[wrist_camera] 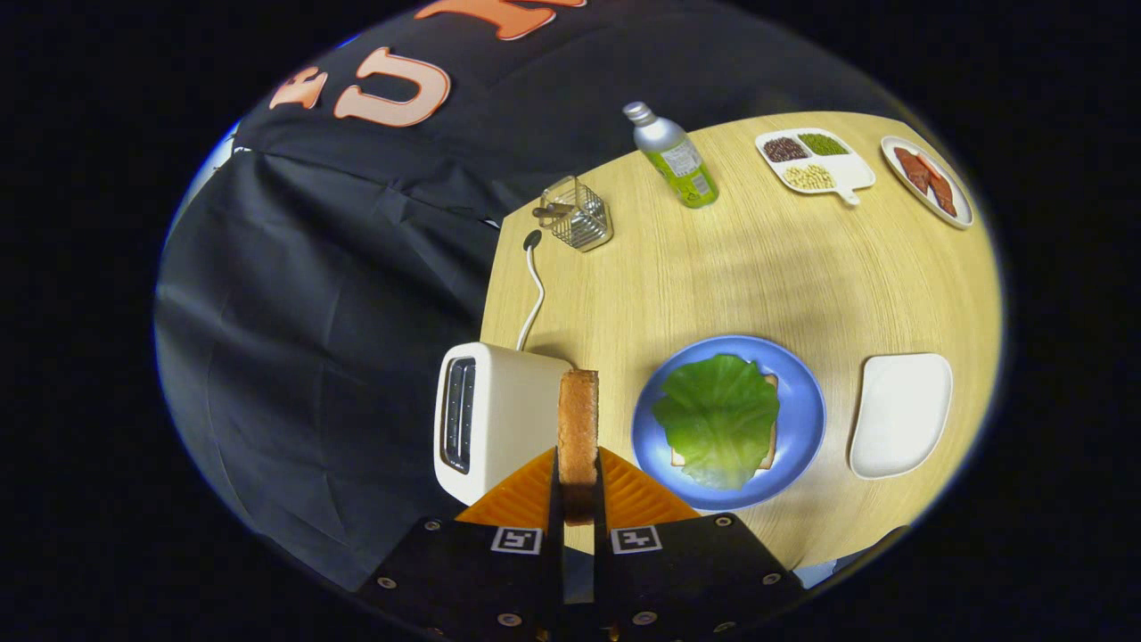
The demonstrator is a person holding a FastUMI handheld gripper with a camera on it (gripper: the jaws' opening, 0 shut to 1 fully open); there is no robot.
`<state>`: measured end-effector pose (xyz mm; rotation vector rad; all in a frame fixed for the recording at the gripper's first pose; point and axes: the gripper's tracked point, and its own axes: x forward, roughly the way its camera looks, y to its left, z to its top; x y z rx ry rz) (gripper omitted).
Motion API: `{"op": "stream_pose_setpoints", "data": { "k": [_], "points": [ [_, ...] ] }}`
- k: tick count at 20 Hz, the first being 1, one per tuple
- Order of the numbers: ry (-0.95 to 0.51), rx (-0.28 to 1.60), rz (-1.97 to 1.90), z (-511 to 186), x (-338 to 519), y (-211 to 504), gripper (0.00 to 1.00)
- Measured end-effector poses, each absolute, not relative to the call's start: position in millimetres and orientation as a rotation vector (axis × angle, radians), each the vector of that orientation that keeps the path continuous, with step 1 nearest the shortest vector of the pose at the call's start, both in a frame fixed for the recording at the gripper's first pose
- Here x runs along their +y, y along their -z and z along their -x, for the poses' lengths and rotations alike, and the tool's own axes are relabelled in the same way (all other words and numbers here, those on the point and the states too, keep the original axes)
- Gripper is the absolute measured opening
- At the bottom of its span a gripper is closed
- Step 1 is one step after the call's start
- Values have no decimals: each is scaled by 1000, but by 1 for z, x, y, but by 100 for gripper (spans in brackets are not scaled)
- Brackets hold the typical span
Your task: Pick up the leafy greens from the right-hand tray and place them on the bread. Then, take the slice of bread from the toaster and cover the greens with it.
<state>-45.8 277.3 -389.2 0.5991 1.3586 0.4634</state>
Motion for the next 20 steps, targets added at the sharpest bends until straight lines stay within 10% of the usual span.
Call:
{"op": "stream_pose_setpoints", "data": {
  "k": [17, 20],
  "points": [
    [-399, 1338, -575, 57, 236, 498, 14],
    [-380, 1299, -529, 51, 228, 499, 26]
  ]
}}
